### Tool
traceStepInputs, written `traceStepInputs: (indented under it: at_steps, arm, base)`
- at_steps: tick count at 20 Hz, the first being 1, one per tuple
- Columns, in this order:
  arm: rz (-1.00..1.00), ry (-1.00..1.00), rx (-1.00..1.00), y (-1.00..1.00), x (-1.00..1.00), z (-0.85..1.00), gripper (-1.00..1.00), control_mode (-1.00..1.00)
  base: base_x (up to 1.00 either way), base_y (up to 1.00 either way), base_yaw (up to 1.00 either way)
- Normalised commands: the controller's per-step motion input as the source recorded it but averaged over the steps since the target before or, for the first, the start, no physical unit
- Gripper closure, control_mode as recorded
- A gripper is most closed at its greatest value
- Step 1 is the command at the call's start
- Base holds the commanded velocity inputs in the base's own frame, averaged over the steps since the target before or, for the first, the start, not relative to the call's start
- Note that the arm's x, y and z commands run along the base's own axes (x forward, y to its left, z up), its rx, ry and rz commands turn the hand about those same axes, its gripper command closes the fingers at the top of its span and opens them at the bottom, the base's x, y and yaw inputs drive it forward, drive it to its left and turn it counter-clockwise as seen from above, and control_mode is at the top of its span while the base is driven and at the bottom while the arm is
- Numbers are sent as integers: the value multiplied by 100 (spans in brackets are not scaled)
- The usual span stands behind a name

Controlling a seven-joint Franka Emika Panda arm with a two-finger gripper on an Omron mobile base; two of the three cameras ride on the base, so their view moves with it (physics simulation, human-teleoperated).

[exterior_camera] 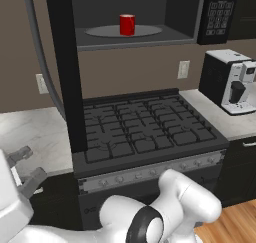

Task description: Pick the mug from the counter and place it inside the microwave. Then close the microwave.

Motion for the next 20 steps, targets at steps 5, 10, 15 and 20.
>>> traceStepInputs:
  at_steps: [5,10,15,20]
  arm:
    - [0,8,0,29,27,0,-100,-100]
    - [0,5,0,22,29,-14,-100,-100]
    - [0,1,0,8,23,-6,-100,-100]
    - [-1,1,0,-2,20,6,-100,-100]
  base:
    - [0,0,0]
    - [0,0,0]
    - [0,0,0]
    - [0,0,0]
